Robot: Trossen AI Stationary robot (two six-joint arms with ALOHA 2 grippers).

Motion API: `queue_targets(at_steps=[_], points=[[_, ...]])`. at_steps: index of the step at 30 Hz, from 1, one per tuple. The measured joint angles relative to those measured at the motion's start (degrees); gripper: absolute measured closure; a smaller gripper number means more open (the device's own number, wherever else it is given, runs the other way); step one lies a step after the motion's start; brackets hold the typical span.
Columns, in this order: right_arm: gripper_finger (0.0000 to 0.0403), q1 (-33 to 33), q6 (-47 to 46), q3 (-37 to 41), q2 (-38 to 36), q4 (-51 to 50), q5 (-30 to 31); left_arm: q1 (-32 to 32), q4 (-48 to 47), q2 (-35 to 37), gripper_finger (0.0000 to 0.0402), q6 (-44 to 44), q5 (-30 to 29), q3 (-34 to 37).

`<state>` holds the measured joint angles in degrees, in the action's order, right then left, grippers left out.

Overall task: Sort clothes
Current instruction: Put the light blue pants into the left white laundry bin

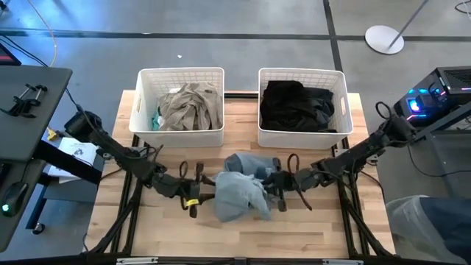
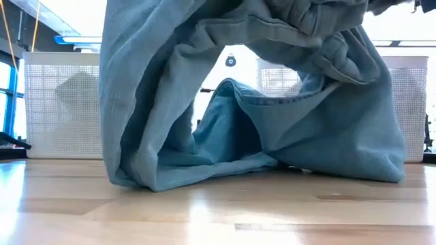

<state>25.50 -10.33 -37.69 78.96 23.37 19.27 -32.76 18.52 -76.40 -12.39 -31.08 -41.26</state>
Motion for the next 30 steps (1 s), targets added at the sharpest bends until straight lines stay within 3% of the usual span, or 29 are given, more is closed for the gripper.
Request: queue_targets(at_steps=[1, 4, 5, 7, 9, 11, 16, 22, 30], points=[[0.0372, 0.0, -2.4, 1.1, 0.1, 0.5, 0.8, -1.2, -5.3, 0.7, 0.0269, 1.8, -5.8, -1.6], [0.0372, 0.4, -10.2, 4.9, 2.1, 2.9, 5.4, -6.1, -24.2, 1.4, 0.0281, 7.9, -31.6, -6.7], [0.0372, 0.7, -12.3, 6.1, 3.0, 3.4, 6.5, -7.5, -29.4, 1.4, 0.0286, 9.9, -37.2, -7.8], [0.0372, 0.9, -16.1, 7.4, 4.8, 4.8, 8.1, -9.6, -33.5, 1.3, 0.0296, 13.7, -40.8, -9.4], [0.0372, 1.0, -19.5, 7.6, 6.2, 5.6, 8.8, -11.0, -32.8, 1.4, 0.0304, 15.1, -38.3, -9.9], [0.0372, 0.9, -20.5, 7.6, 7.9, 6.3, 9.2, -11.6, -30.8, 1.1, 0.0308, 15.7, -31.7, -9.9], [0.0371, 1.0, -18.1, 7.2, 11.6, 11.2, 8.7, -6.9, -19.3, -2.9, 0.0290, 10.9, -19.1, -9.9], [0.0371, 1.2, -15.2, 4.8, 14.0, 11.2, 5.1, 2.7, -4.5, -10.3, 0.0215, 9.0, -4.8, -9.8], [0.0371, 1.2, -11.7, 4.5, 14.1, 10.3, 2.9, 10.9, -4.3, -16.6, 0.0104, 8.9, 1.1, -9.8]])
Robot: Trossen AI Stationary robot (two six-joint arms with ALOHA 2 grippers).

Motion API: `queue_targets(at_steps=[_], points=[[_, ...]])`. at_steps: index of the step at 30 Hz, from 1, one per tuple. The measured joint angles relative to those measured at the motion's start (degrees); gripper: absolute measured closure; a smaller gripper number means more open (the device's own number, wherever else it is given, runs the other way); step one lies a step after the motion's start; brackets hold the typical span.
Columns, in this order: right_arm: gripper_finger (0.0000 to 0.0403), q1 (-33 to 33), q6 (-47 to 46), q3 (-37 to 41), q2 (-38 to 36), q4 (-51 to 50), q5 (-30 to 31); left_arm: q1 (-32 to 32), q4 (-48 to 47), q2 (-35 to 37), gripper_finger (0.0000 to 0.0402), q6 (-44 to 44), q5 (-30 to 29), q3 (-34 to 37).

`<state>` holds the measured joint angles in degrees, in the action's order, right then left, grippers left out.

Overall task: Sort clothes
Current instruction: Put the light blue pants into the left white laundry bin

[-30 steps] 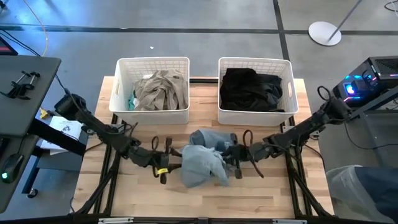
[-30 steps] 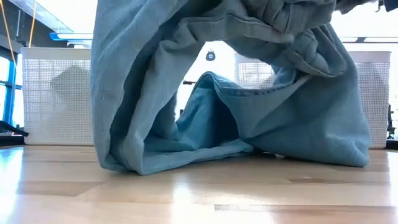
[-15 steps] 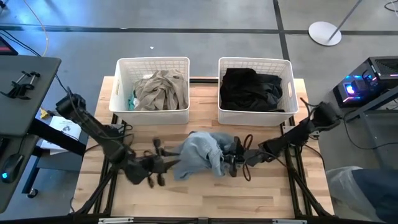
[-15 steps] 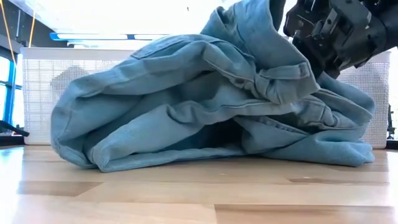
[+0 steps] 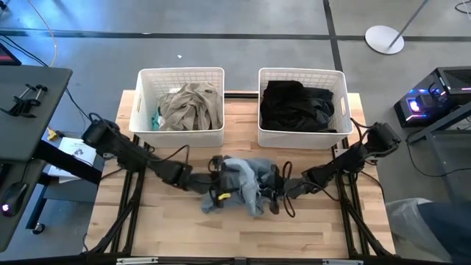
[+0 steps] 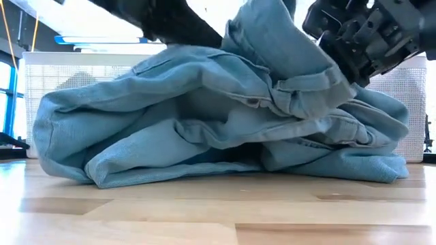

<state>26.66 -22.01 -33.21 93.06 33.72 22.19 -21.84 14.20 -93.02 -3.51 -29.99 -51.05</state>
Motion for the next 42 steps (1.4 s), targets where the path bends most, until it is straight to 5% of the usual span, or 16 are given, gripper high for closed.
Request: queue_targets(at_steps=[7, 13, 20, 24, 28, 35, 42], points=[[0.0371, 0.8, 1.9, 0.0, 0.1, 0.3, -2.7, 4.1, 2.4, -8.0, 0.0079, -0.5, 13.0, -0.1], [0.0371, 0.5, 5.5, 0.0, 0.1, 7.4, -3.9, 2.6, 8.5, -14.9, 0.0080, -11.5, 16.8, -0.1], [0.0371, 0.3, 9.0, 0.0, 0.1, 10.7, -4.6, 1.5, 18.9, -17.2, 0.0083, -10.4, 18.8, 0.0], [0.0371, 0.2, 8.3, 0.0, 0.0, 10.5, -5.3, 1.6, 19.1, -17.2, 0.0120, -10.1, 18.9, 0.0], [0.0360, 0.1, 8.8, 0.0, 0.0, 10.7, -6.1, 2.0, 19.1, -17.2, 0.0202, -10.1, 19.1, 0.0], [0.0274, -0.2, 7.5, 0.0, -4.2, 5.5, -5.7, -0.1, 17.1, -16.6, 0.0382, -12.2, 8.1, -0.1], [0.0213, 3.8, 7.0, -0.2, -16.4, -5.6, -5.9, -6.3, 2.6, -10.6, 0.0388, -15.6, -10.2, -3.6]])
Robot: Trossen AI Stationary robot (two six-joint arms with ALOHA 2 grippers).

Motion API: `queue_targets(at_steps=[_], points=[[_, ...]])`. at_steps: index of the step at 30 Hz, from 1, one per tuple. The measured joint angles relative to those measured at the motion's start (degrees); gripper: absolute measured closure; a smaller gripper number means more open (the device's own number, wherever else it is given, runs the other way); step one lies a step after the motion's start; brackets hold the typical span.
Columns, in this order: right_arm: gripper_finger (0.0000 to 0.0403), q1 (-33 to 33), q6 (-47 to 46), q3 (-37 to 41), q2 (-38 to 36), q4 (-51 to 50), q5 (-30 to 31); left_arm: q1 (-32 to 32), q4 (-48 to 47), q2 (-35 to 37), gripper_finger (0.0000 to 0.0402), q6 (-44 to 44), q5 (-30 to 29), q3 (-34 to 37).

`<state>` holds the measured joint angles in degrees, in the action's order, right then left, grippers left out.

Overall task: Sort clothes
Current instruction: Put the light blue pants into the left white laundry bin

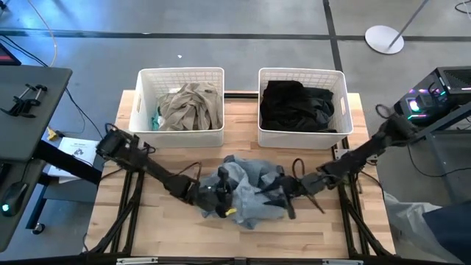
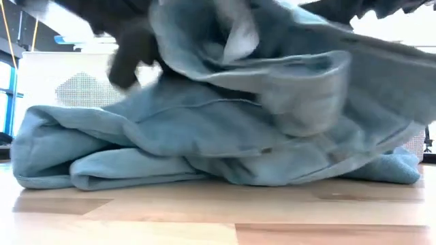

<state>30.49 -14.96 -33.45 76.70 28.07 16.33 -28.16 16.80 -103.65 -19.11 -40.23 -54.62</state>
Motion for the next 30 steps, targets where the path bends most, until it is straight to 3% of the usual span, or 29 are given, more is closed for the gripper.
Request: queue_targets(at_steps=[7, 12, 14, 19, 26, 28, 30], points=[[0.0210, 6.3, 3.8, 0.0, -7.2, -3.1, 6.5, -8.2, -27.3, 8.8, 0.0396, 11.9, -9.8, -12.3], [0.0210, 8.6, 5.0, 0.0, -7.4, -4.0, 11.6, -14.9, -24.7, 13.1, 0.0396, 7.0, -21.9, -18.7], [0.0210, 9.0, 4.9, 0.1, -7.4, -4.6, 12.4, -15.4, -21.0, 14.7, 0.0396, 3.0, -22.0, -20.5], [0.0210, 9.0, 4.7, 0.1, -7.4, -3.7, 13.0, -8.6, -20.1, 17.0, 0.0396, -0.3, -8.1, -22.2], [0.0210, 13.0, 3.3, 0.1, -7.3, -4.8, 9.8, 7.9, -34.6, 14.4, 0.0396, 13.3, 19.6, -22.1], [0.0210, 15.7, 3.3, 0.2, -7.3, -5.2, 9.8, 11.2, -35.5, 11.5, 0.0396, 14.3, 24.2, -21.4], [0.0210, 18.8, 3.1, 0.2, -7.3, -5.2, 11.0, 13.5, -35.3, 8.4, 0.0396, 14.4, 24.6, -20.5]])
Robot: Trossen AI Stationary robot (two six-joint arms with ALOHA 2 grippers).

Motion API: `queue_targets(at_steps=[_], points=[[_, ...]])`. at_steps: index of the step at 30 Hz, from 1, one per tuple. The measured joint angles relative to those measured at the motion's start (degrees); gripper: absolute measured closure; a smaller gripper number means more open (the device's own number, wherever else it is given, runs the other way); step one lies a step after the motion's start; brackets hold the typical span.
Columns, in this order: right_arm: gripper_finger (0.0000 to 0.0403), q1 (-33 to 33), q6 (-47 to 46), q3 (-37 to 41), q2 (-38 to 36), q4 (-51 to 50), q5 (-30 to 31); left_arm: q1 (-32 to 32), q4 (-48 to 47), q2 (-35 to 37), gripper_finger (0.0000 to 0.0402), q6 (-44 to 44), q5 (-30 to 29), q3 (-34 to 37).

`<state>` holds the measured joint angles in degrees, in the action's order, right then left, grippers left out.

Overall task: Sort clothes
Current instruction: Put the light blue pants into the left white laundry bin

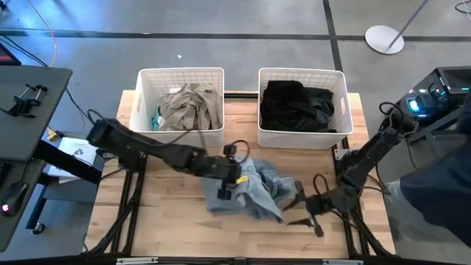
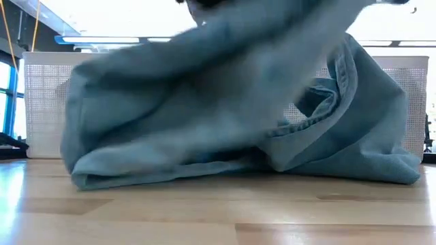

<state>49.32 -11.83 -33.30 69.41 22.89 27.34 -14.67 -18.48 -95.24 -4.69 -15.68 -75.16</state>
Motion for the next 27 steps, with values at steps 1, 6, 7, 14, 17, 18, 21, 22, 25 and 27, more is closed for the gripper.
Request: queue_targets(at_steps=[1, 6, 7, 14, 17, 18, 21, 22, 25, 27], points=[[0.0210, 1.6, -0.5, 0.0, 0.0, 0.1, 1.2, 1.0, 0.6, -1.7, 0.0395, 0.1, -0.4, 0.4], [0.0210, 9.1, -4.4, 0.0, 0.0, 0.1, 11.1, 4.2, 4.2, -10.8, 0.0365, 2.3, -3.5, 1.2], [0.0210, 10.3, -5.0, 0.0, 0.0, 0.1, 13.3, 4.6, 5.1, -12.2, 0.0352, 1.8, -2.9, 1.2], [0.0210, 14.4, -6.0, 0.0, 0.0, 0.0, 22.4, 4.7, 6.1, -14.7, 0.0229, 4.6, 2.3, 1.1], [0.0210, 14.3, -5.2, 0.0, 0.0, -0.1, 22.6, 4.0, 4.1, -11.7, 0.0173, 4.6, 4.8, 1.1], [0.0210, 14.1, -4.7, 0.0, 0.0, -0.3, 22.6, 3.8, 3.3, -10.5, 0.0158, 4.5, 5.7, 0.9], [0.0210, 13.4, -4.2, 0.0, -0.1, -1.1, 22.7, 3.2, 4.8, -7.6, 0.0123, -0.1, 8.5, 0.2], [0.0210, 13.1, -4.1, 0.0, -0.1, -1.2, 22.6, 3.0, 5.6, -7.0, 0.0117, -2.3, 8.7, 0.2], [0.0210, 12.2, -4.2, 0.0, -0.1, -1.7, 22.1, 3.0, 9.0, -7.0, 0.0106, -7.1, 8.7, 0.2], [0.0210, 11.8, -4.2, 0.0, -0.1, -2.4, 22.1, 3.9, 10.7, -7.8, 0.0104, -7.7, 7.7, 0.2]])
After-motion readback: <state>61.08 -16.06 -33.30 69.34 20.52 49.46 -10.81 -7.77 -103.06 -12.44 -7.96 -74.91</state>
